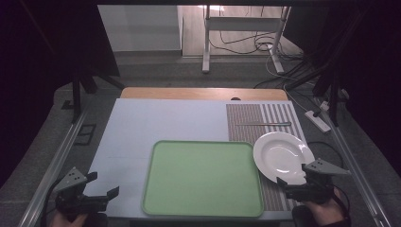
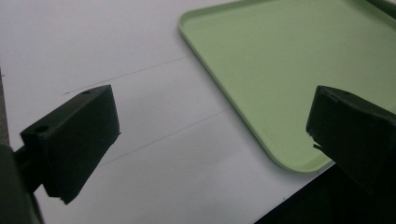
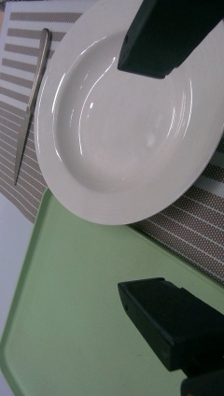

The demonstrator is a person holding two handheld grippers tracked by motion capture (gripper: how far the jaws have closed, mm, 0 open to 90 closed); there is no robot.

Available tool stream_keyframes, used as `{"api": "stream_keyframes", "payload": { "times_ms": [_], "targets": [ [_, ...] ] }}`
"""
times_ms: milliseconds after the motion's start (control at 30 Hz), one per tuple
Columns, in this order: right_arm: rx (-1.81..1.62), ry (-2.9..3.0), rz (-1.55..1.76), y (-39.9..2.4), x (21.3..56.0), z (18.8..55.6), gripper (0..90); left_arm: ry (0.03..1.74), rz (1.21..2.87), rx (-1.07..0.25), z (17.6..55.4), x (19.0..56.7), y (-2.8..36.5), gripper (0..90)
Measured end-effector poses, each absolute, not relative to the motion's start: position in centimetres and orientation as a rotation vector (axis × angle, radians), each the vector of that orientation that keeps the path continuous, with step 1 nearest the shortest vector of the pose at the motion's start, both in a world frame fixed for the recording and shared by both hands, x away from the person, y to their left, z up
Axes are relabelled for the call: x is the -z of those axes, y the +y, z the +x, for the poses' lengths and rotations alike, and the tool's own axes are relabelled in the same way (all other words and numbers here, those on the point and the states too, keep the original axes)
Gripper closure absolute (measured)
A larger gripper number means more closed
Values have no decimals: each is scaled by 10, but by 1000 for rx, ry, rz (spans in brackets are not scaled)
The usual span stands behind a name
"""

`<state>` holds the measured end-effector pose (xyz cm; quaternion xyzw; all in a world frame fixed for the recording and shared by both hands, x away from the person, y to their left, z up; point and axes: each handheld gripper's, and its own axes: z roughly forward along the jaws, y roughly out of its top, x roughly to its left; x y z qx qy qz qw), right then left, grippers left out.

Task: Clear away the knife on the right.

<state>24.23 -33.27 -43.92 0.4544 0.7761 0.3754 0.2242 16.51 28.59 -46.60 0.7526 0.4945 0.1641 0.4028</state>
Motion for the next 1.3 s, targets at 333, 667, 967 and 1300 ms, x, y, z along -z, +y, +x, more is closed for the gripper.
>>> {"api": "stream_keyframes", "payload": {
  "times_ms": [333, 667, 967, 1300],
  "targets": [
    [-1028, 2164, 1264, -332, 440, 245, 0, 1251, 1888, -407, 164, 466, 288, 31],
    [-1011, 2184, 1275, -331, 441, 247, 0, 1254, 1886, -407, 164, 466, 288, 31],
    [-997, 2219, 1269, -329, 441, 249, 0, 1250, 1881, -403, 164, 466, 289, 31],
    [-1038, 2214, 1226, -328, 438, 253, 0, 1255, 1877, -397, 164, 466, 289, 32]
  ]
}}
